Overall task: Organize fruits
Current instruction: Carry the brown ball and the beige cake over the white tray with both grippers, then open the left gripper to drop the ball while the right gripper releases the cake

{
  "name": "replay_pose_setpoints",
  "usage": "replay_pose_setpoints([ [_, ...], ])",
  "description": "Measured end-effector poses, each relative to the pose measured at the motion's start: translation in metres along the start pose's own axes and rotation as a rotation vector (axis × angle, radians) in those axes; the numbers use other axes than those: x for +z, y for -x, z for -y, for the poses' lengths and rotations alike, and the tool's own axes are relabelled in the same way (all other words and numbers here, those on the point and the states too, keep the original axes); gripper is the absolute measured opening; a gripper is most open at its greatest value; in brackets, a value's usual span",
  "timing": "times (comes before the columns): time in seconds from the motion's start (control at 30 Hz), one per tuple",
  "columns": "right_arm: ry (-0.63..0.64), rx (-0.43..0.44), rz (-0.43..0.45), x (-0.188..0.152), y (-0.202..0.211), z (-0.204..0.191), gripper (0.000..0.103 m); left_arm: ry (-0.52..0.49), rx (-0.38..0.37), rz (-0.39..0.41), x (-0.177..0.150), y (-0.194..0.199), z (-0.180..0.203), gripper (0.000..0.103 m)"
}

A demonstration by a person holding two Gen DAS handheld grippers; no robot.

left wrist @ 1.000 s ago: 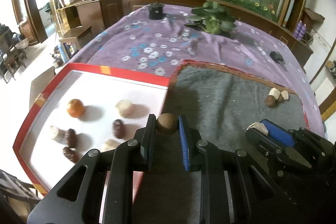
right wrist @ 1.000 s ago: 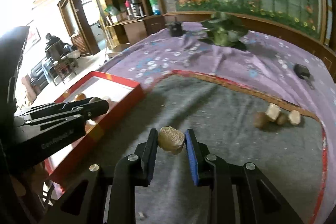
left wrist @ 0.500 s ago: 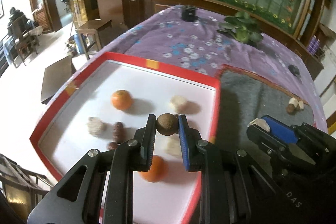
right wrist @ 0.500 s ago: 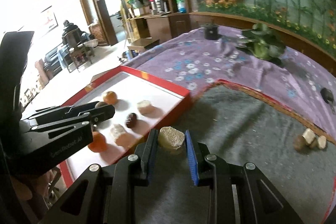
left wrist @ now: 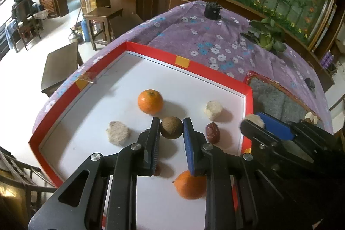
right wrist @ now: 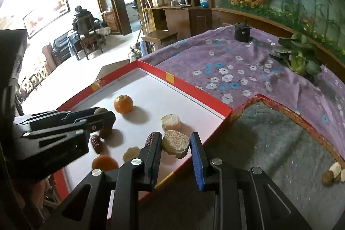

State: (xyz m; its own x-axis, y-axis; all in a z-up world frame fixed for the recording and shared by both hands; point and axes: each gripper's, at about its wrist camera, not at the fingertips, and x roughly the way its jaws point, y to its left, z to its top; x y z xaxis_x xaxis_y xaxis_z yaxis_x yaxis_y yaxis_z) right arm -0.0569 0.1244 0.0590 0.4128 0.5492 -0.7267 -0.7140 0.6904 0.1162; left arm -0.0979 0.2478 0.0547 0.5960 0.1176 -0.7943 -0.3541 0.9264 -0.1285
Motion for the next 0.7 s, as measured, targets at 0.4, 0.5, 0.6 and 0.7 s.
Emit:
replay_pose_setpoints([
  [0.4, 0.056, -0.016, -0.080, 0.009, -0.040, -0.001, 0.026, -0.024, 0.020, -0.033, 0.007, -0.021, 0.009, 0.021],
  [0.5, 0.056, -0.003, -0.091, 0.007, -0.046, -0.001, 0.026, -0.018, 0.031, -0.054, 0.008, -0.026, 0.007, 0.021],
  [0.6, 0.058, 0.003, -0.090, 0.007, -0.047, -0.001, 0.026, -0.005, 0.048, -0.067, 0.008, -0.029, 0.005, 0.021],
  [0.7, 0.055, 0.005, -0.080, 0.006, -0.043, -0.003, 0.031, 0.011, 0.056, -0.070, 0.009, -0.030, 0.002, 0.043],
])
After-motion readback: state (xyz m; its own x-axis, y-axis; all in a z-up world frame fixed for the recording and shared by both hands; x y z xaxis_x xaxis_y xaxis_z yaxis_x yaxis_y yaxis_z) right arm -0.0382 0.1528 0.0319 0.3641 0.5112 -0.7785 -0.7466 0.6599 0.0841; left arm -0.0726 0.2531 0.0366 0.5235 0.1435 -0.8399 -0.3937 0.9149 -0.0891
